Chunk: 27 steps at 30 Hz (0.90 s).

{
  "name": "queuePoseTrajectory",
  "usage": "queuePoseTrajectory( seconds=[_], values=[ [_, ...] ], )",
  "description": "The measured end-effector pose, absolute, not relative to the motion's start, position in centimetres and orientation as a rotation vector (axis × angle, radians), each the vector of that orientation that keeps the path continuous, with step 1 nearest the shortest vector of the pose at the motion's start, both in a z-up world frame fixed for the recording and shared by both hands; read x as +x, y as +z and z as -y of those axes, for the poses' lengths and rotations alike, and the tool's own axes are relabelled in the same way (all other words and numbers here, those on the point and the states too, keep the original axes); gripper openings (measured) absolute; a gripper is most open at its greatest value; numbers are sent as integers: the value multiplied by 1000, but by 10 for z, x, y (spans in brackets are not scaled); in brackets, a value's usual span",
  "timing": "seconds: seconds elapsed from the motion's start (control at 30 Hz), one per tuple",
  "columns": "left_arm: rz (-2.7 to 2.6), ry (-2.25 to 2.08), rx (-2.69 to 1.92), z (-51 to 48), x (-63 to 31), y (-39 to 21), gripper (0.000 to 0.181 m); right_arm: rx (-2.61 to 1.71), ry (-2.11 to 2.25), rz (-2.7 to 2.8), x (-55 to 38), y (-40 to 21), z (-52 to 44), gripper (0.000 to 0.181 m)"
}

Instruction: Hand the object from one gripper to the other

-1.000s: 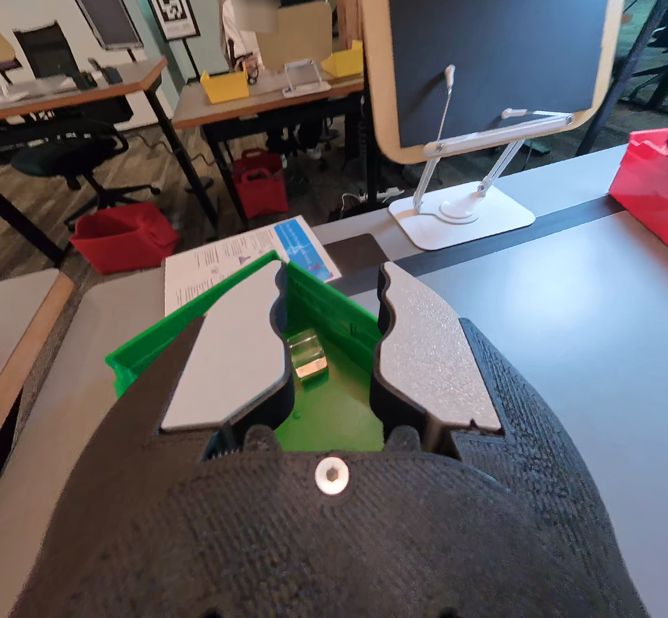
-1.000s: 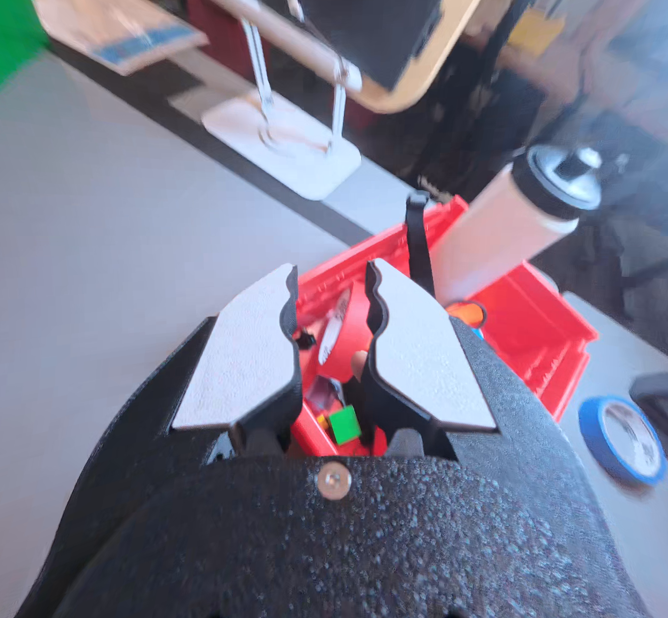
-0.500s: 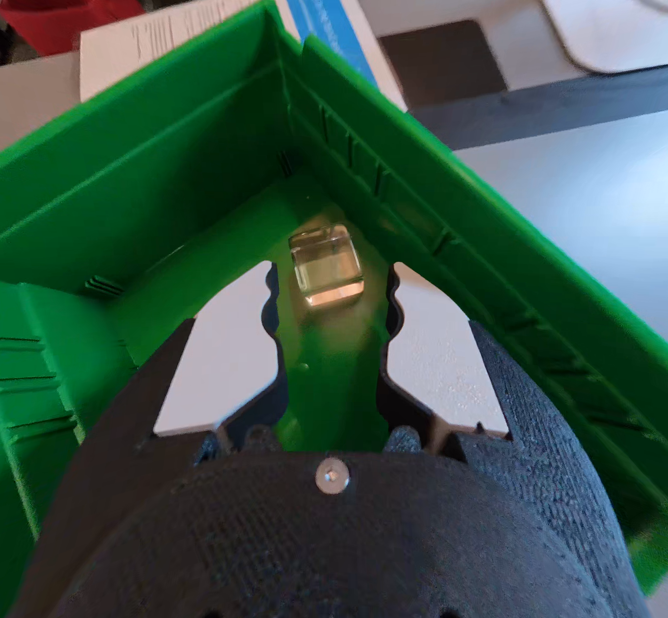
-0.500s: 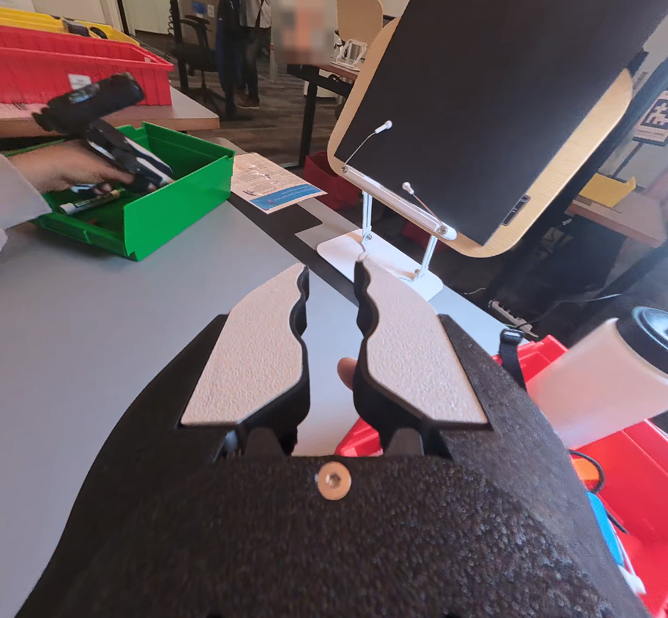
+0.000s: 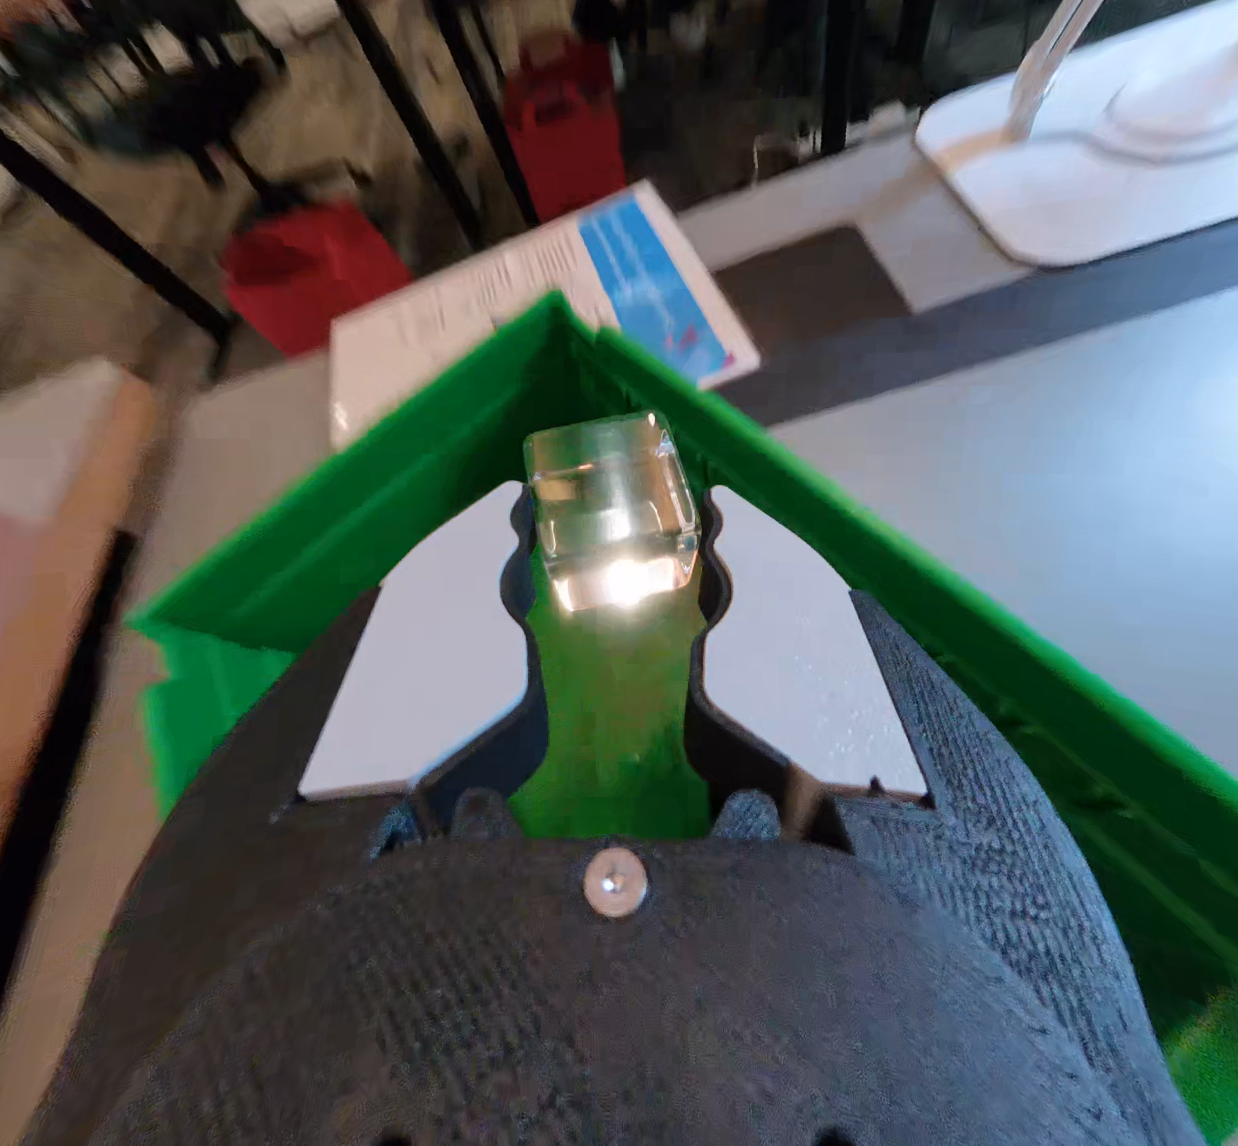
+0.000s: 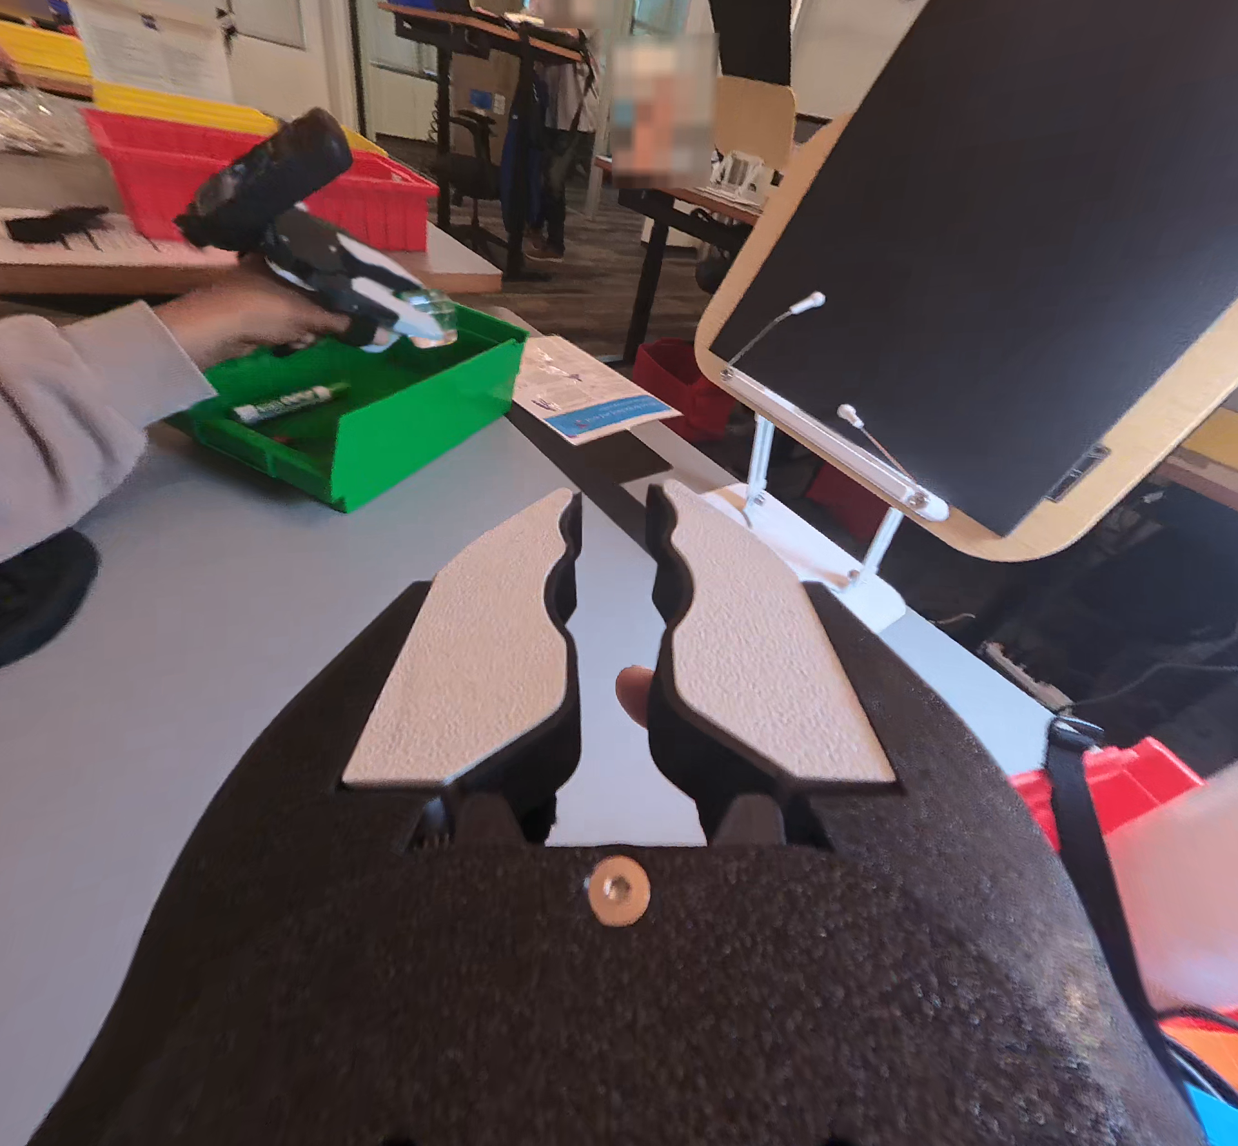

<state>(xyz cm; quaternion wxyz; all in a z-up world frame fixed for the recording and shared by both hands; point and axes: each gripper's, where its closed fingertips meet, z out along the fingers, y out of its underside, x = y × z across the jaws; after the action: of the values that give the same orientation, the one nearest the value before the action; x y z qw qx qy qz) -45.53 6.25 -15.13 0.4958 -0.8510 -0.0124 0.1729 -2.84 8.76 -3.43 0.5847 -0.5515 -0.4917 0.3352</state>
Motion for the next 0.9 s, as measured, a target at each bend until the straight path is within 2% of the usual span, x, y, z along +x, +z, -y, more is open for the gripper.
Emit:
queuePoseTrajectory(
  seconds=[0.13, 0.27, 0.5, 0.67, 0.8, 0.9],
  values=[
    [-95, 513, -1823, -56, -410, -73, 47, -1240, 943, 1139, -36, -22, -65, 18],
    [-239, 522, -1678, -52, -346, -27, 47, -1192, 991, 1141, -43, -14, -47, 18],
    [-471, 538, -1565, -53, -252, -10, 47, -1167, 1137, 1158, -60, -13, -21, 20],
    [-610, 438, -1498, -51, -190, -13, 46, -1216, 1250, 1114, -67, -20, -22, 29],
    [-704, 294, -1389, -37, -136, -8, 47, -1285, 1594, 1017, -70, -16, -17, 44],
    [-772, 243, -1260, -21, -105, 2, 47, -1299, 1931, 886, -67, -5, -13, 48]
  ],
)
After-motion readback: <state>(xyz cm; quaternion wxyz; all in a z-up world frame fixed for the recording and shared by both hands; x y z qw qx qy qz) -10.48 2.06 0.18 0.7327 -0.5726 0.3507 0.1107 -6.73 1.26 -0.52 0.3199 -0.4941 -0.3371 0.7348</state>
